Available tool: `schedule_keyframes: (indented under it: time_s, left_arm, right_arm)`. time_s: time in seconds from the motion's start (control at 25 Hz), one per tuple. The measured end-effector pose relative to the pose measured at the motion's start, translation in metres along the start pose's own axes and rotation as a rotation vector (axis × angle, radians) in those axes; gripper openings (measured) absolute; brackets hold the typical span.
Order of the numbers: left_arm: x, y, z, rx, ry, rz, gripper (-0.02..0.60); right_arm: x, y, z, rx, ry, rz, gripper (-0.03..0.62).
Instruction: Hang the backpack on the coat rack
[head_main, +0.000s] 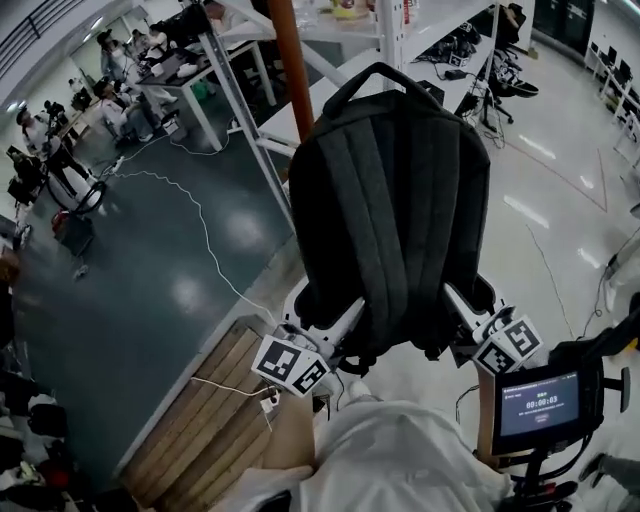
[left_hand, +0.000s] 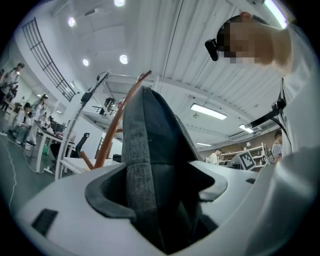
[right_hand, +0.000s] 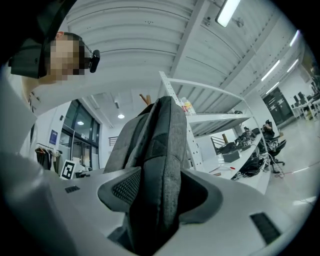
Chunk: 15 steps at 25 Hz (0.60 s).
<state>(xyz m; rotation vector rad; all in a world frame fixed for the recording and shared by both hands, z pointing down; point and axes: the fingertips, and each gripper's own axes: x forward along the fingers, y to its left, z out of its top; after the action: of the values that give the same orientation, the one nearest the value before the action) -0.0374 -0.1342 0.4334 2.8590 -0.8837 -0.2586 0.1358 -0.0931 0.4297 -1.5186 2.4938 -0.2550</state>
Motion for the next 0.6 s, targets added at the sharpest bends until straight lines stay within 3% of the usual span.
schedule_keyframes:
  time_s: [0.2,0.44,0.6]
  left_arm:
    - [-0.028,0.016,0.023,0.015,-0.012,0.083,0.342]
    - [-0.043,0.063,0.033,0.036,-0.026,0.203,0.342]
    - [-0.059,0.067,0.045,0.059,-0.044,0.273,0.342]
  right_arm:
    - [0.028,0.026,0.006,0.007,0.016,0.075,0.239]
    - [0.092,0.034,-0.005,0.025,0.043,0.19,0.239]
    - [0.108,0.048,-0.001,0.027,0.044,0.263,0.239]
